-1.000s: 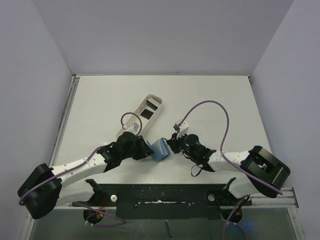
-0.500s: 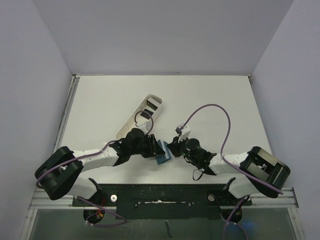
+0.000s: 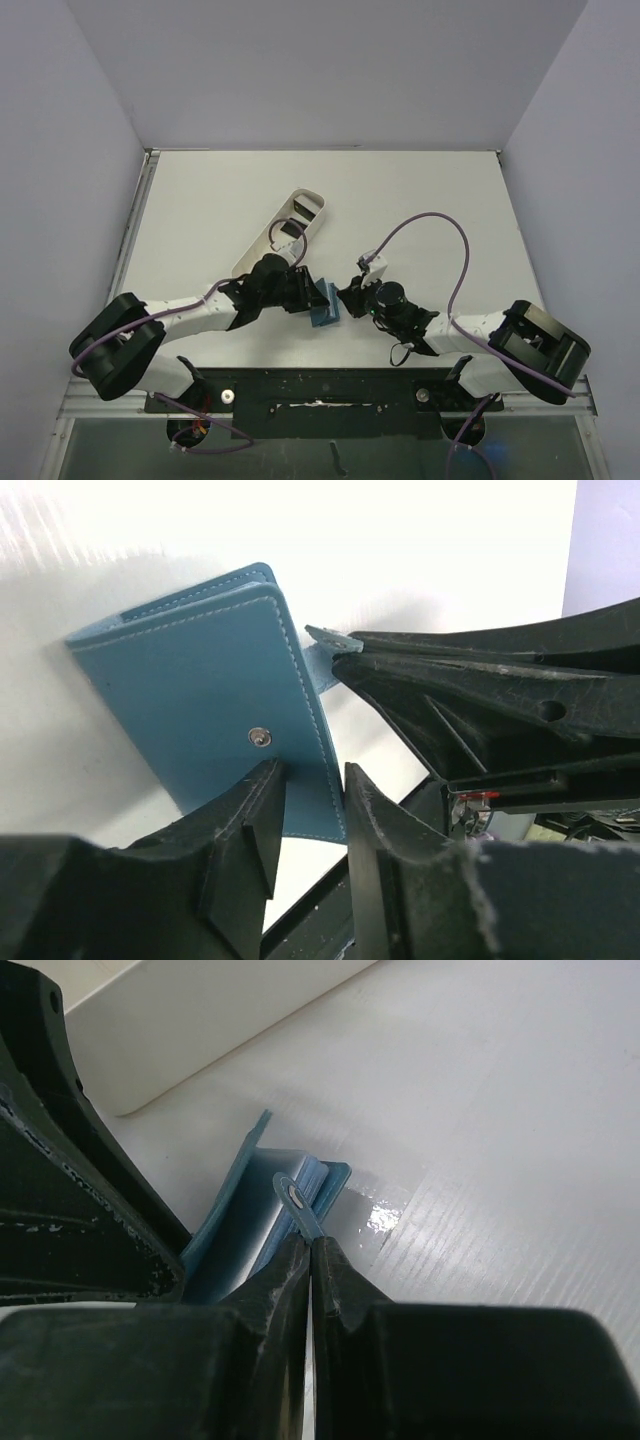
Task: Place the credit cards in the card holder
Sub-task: Close the card holder at the center of the board.
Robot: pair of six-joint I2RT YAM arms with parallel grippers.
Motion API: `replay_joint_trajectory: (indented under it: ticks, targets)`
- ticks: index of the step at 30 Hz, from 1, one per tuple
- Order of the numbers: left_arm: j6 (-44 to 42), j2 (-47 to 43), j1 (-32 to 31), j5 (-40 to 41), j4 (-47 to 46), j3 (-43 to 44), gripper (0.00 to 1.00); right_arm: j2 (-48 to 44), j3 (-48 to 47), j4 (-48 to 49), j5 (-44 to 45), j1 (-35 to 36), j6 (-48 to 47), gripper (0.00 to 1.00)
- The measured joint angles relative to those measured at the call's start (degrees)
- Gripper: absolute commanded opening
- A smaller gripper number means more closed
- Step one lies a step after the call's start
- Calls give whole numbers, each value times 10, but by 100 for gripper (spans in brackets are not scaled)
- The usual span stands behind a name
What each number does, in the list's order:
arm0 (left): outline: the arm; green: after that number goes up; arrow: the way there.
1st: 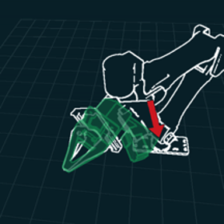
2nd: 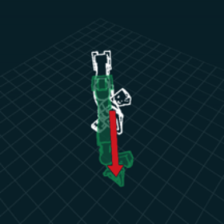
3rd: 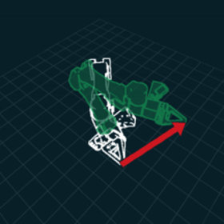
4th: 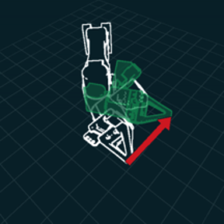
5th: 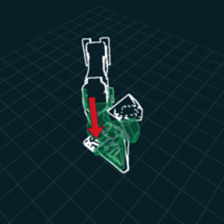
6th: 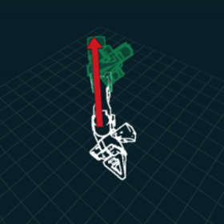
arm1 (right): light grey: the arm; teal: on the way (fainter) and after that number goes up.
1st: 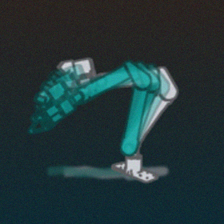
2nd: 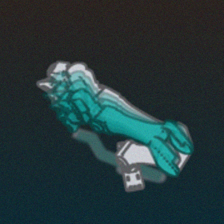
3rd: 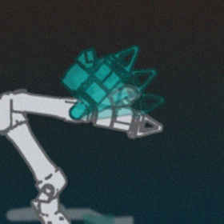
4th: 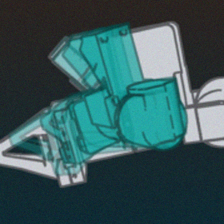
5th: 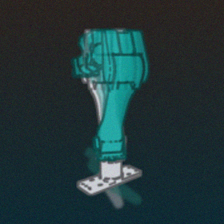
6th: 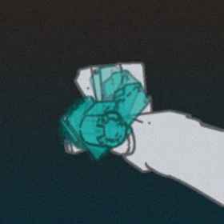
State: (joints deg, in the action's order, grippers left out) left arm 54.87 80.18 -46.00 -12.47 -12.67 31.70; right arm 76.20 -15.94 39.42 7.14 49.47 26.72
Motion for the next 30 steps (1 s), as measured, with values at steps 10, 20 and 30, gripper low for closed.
replay_joint_trajectory:
  ticks: [10,20,30]
  targets:
    - [-16,-12,20,6,26,12,34,0,1,0,4,1,4,0]
    - [-35,-19,37,9,57,24,37,2,1,0,5,1,4,0]
    - [-17,43,36,-72,-52,22,0,2,9,4,12,1,-3,0]
